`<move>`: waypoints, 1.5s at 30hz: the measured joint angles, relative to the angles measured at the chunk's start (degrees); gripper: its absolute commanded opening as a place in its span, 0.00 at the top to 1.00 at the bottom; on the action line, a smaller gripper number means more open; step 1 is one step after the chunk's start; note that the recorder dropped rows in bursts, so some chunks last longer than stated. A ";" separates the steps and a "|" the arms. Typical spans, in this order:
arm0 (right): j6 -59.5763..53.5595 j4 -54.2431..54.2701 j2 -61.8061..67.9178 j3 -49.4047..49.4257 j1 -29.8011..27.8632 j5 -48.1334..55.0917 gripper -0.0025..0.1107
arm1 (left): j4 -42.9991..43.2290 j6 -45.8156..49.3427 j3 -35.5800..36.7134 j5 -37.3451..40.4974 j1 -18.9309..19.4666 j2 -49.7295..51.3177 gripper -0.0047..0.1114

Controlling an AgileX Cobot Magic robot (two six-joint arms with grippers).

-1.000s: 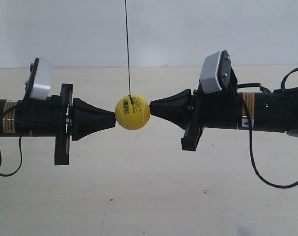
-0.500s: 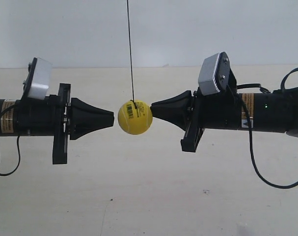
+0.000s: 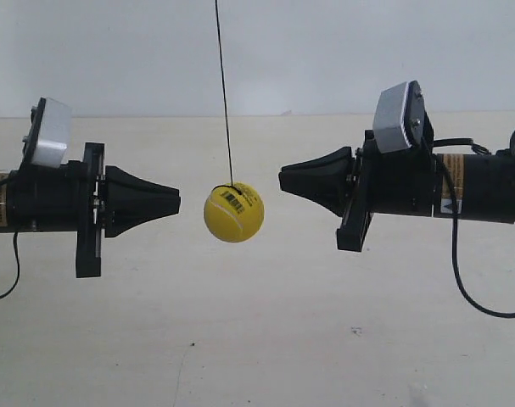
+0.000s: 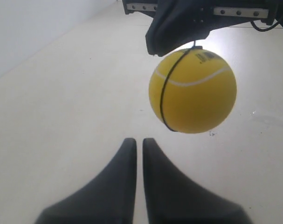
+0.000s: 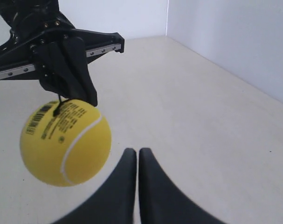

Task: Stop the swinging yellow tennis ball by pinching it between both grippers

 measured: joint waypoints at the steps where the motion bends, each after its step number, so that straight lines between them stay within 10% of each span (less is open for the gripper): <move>1: 0.10 -0.10 0.00 0.00 0.00 -0.04 0.98 | 0.00 0.00 0.00 0.00 0.00 0.00 0.92; 24: 2.39 2.93 -16.58 0.00 -0.13 16.96 0.98 | -1.54 -4.10 1.89 2.61 0.00 -16.86 0.92; 45: 15.94 8.10 -64.08 4.43 -0.22 58.59 0.98 | -17.03 -18.34 14.88 42.77 0.00 -76.25 0.92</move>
